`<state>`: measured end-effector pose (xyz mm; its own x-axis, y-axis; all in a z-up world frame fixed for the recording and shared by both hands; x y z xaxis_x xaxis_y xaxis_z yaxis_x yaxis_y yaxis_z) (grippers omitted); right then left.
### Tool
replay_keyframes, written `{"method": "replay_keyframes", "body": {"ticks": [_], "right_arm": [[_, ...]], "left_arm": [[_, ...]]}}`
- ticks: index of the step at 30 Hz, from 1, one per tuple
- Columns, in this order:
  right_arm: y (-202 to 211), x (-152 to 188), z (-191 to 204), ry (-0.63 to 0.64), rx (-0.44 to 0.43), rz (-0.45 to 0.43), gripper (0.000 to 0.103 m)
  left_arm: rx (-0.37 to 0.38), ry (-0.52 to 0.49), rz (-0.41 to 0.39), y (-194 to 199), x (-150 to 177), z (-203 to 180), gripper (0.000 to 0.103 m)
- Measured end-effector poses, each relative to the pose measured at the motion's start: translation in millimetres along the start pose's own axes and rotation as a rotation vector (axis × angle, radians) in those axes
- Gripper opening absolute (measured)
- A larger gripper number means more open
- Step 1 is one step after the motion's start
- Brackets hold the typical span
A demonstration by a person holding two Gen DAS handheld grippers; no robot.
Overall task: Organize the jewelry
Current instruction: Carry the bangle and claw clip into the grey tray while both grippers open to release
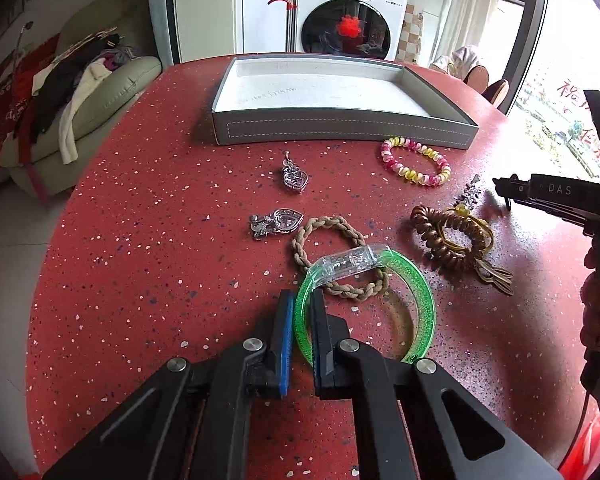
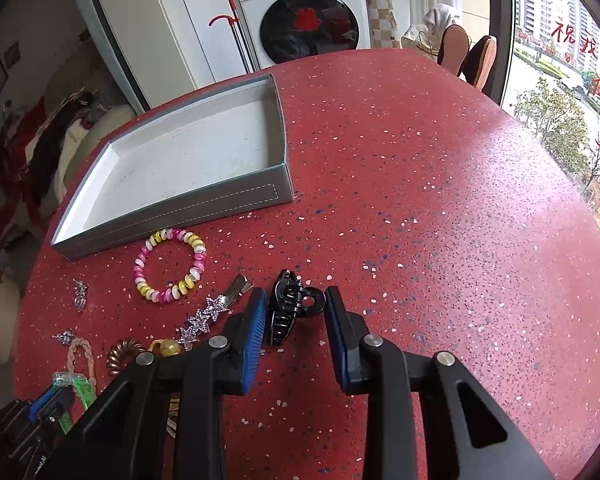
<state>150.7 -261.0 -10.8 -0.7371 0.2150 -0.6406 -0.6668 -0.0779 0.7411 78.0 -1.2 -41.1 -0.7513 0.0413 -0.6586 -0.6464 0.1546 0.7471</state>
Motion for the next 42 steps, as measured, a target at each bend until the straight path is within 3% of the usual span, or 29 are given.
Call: {"method": "replay_keyframes", "body": {"ticks": [8, 16, 24, 30, 35, 42], "right_arm": [[18.2, -25.6, 8.3, 0.001, -0.088, -0.028, 0.032], [17.6, -80.0, 32.8, 0.046, -0.146, -0.072, 0.032], [-10.2, -138.8, 54.3, 0.065, -0.180, -0.086, 0.032], [-49.7, -161.9, 64.9, 0.076, -0.178, -0.066, 0.032], [-90.8, -156.5, 65.3, 0.063, -0.168, -0.012, 0.032], [-132.7, -131.1, 68.6, 0.079, -0.147, 0.054, 0.032]], "left_arm": [[0.066, 0.016, -0.022, 17.5, -24.4, 9.6, 0.026], [0.083, 0.014, -0.075, 18.5, -99.7, 15.9, 0.026], [0.051, -0.015, -0.134, -7.7, -188.0, 14.4, 0.026], [0.011, -0.019, -0.128, -57.8, -232.3, 14.3, 0.026], [-0.036, -0.010, -0.099, -109.3, -239.9, 18.7, 0.026], [-0.081, -0.048, -0.045, -151.2, -219.1, 12.9, 0.026]]}}
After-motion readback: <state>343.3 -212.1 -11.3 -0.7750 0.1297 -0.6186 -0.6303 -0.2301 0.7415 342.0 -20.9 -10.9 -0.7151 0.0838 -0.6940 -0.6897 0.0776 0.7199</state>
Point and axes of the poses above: each gripper's, at about its wrist camera, not at the fingertips, and y roughly against the way its jaws point, z to its left, x to its underside, the point moved 1 cm from there along -y, roughly the way its jaws point, and after that the axes turned 7 degrees about -z, right-handed, at the moved point
